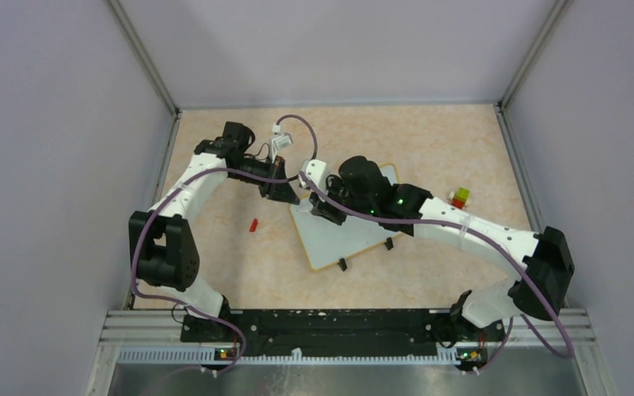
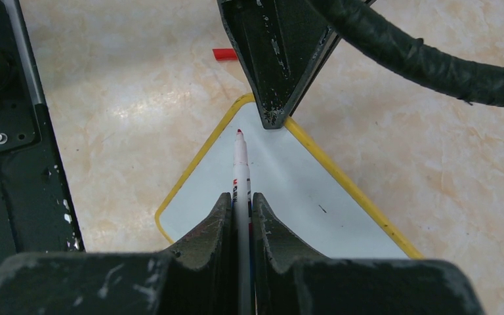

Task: Write a sentence on the whiteboard

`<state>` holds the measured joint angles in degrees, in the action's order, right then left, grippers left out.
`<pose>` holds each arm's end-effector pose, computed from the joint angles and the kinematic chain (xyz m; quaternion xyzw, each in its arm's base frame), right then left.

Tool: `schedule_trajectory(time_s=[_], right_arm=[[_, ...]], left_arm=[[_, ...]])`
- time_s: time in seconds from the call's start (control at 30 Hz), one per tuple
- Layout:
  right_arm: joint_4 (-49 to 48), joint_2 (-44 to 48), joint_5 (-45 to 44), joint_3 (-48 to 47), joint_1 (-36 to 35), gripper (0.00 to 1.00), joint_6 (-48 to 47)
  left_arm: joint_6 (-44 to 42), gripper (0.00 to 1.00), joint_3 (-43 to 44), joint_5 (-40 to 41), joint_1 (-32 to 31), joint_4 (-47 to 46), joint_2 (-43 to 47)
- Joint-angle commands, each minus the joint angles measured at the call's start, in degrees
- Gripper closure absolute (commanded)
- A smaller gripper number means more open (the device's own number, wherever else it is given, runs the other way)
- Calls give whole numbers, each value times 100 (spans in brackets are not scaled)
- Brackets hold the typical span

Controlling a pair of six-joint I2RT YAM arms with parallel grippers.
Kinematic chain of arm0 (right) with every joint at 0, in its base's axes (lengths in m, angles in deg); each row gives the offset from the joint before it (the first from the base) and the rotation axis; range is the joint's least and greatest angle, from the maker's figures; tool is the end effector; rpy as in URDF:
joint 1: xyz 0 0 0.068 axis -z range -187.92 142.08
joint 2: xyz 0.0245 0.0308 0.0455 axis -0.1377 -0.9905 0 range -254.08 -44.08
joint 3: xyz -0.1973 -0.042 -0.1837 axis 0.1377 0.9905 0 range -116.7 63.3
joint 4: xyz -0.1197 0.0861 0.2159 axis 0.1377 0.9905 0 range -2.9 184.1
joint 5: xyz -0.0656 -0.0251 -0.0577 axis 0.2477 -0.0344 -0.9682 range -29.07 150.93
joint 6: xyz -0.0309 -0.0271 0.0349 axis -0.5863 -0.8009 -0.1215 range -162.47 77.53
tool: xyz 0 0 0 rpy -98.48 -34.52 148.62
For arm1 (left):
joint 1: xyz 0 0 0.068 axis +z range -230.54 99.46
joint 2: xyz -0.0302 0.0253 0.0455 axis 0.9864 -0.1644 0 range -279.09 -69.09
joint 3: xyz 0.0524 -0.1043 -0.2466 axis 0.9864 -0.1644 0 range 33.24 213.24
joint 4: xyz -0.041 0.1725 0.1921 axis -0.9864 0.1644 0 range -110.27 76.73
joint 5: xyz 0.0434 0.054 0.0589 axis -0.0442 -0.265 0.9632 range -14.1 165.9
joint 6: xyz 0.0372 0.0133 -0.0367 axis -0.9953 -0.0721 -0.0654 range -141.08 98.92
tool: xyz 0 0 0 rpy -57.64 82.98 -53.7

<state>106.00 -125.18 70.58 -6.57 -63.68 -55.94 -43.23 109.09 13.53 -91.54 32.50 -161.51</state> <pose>0.1781 0.2724 0.3307 -0.5252 0.6868 0.2473 0.4375 0.3032 -0.0911 0.2802 0.3292 0.7801 -0.4921 0.2022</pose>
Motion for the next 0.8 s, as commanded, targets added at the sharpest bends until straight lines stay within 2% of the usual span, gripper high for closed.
schedule_trajectory(time_s=[0.0, 0.77], right_arm=[[-151, -138, -89, -219, -59, 100, -39], [-241, -68, -536, -260, -58, 100, 30]], left_arm=[[-52, 100, 101, -109, -33, 22, -2], [-53, 100, 109, -112, -51, 21, 14]])
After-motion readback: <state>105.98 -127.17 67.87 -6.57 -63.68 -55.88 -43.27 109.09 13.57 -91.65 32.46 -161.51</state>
